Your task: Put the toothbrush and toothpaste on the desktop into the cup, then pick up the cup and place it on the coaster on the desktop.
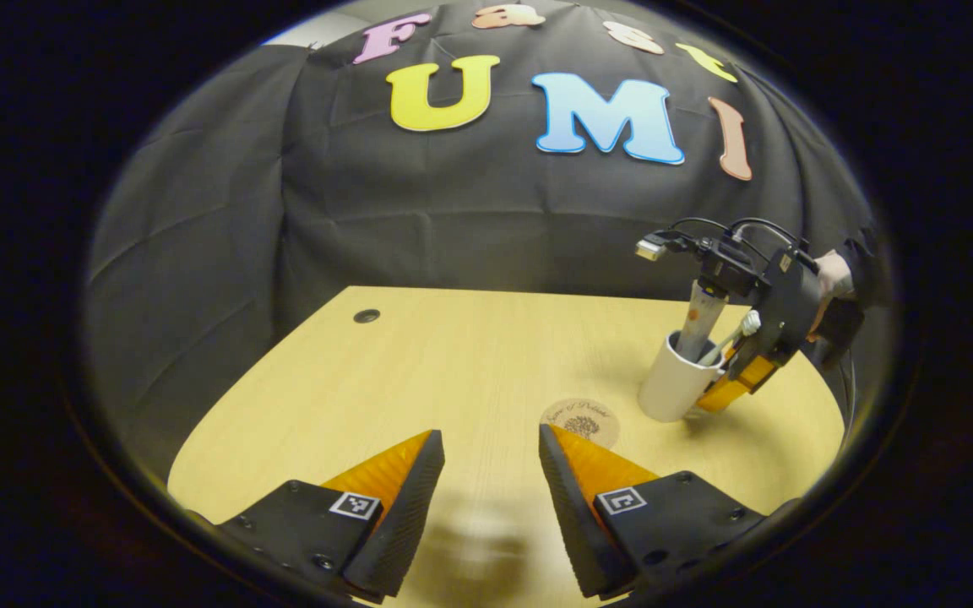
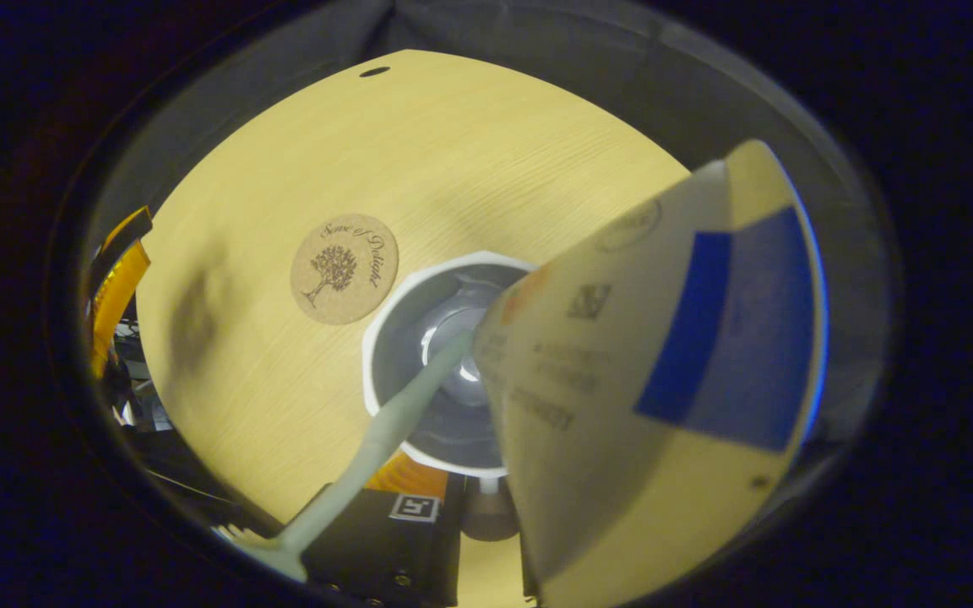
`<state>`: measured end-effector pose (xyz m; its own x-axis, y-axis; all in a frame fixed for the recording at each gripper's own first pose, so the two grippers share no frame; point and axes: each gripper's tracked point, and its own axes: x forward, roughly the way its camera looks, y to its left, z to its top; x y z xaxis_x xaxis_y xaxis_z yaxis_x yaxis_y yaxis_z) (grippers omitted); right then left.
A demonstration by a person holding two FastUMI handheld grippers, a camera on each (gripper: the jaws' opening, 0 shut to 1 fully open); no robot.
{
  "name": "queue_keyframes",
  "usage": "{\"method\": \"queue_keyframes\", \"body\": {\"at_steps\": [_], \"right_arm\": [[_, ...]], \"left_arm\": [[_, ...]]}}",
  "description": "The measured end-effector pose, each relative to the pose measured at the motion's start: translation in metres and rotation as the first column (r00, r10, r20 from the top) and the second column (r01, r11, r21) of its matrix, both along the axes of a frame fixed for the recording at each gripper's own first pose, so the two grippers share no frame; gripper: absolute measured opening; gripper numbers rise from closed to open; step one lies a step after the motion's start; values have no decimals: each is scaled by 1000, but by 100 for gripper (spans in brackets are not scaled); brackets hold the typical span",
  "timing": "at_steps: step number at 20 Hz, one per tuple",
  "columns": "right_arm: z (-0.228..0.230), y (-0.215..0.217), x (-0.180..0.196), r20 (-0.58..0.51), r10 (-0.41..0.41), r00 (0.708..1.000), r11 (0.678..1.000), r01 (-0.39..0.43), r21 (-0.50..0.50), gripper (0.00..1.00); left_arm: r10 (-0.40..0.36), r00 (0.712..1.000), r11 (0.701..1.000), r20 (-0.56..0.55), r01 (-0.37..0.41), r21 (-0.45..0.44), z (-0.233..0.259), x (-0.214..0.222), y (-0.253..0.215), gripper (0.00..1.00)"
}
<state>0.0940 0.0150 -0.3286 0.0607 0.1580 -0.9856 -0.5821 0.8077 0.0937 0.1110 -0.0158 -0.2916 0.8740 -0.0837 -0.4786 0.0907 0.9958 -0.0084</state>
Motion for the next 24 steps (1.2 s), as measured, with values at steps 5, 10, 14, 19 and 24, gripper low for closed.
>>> {"method": "queue_keyframes", "body": {"at_steps": [5, 10, 14, 19, 24], "right_arm": [[5, 1, -1, 11, 9, 1000, 1000, -9, -4, 19], [9, 7, -4, 23, -3, 1000, 1000, 3, 10, 20], [19, 11, -4, 35, -19, 999, 1000, 18, 24, 19], [30, 24, -3, 46, -13, 999, 999, 11, 40, 19], [39, 55, -2, 55, 6, 998, 997, -10, 77, 20]], "left_arm": [[19, 1000, 1000, -13, -20, -17, -4, -2, -3, 77], [22, 999, 999, -50, -23, -24, -17, -6, -7, 79], [15, 998, 1000, -58, -16, -23, -24, -14, -7, 80], [8, 997, 1000, -72, -10, -21, -28, -26, -7, 80], [13, 997, 1000, -80, -15, -19, -25, -41, -1, 80]]}}
